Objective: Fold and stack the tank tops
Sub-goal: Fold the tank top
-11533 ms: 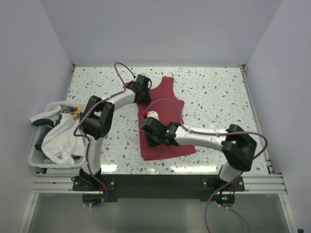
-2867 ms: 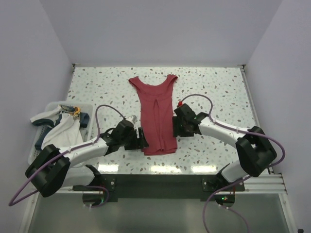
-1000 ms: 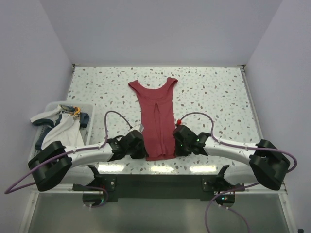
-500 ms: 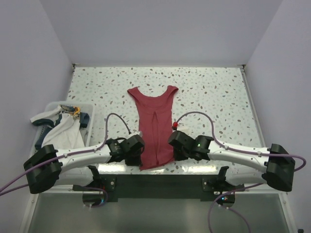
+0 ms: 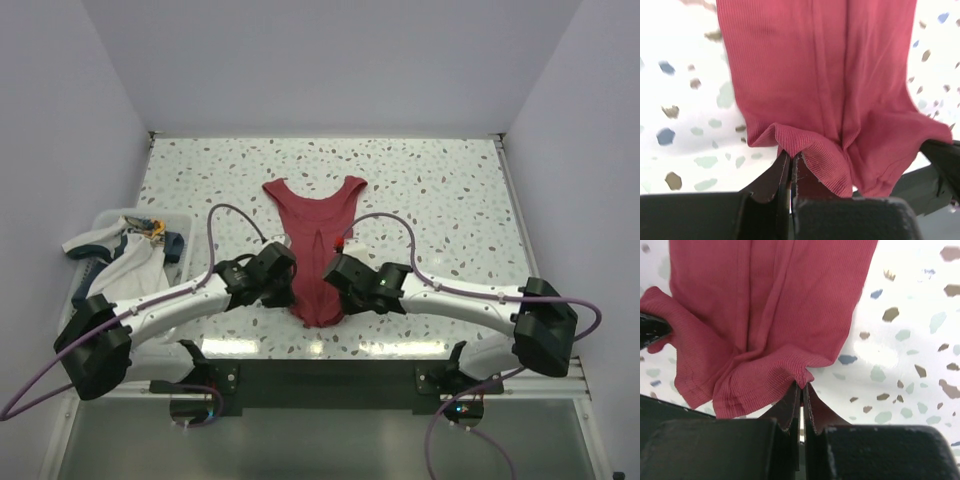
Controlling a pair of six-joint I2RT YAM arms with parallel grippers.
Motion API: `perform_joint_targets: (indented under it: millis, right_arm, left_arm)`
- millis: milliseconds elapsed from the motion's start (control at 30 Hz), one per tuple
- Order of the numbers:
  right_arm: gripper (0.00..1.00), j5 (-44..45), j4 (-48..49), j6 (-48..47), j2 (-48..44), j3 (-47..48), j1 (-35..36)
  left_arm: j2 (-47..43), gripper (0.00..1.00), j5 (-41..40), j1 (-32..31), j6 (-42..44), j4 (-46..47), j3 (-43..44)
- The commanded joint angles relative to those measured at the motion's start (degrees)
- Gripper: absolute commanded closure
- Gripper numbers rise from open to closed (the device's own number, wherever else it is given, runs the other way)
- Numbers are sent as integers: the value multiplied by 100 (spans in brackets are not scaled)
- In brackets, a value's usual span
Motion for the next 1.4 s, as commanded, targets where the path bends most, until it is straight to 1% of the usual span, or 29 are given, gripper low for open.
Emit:
perform_joint_targets:
  millis: [0,133,333,800,1000,1100,1367]
  right_arm:
    - [100,385,120,-196,161,444,-191]
    - [100,385,208,-468,424,777,-446]
    - [100,157,349,-741,829,1173,-912]
    - [100,-90,472,-1233,1831,2114,-1782]
    - [100,-318,525,-1339,2340,2553,-2134]
    - [100,-432,525,-1365,2569,2755,-2301]
    - [100,-661,507,-1400,3018,3186,-2582]
  left_arm:
    - [87,100,-291,192,326,102,437]
    - [306,100,-318,403,441,252,613]
    - [684,100,-239,772,607,568,850]
    - [1598,100,183,1739,1029,1025,1764]
    - [2143,100,386,2081,1161,1262,2028]
    - [2494,100,631,2196,1197,1368,2160]
    - [2803,100,860,2521,1232,1570,2380]
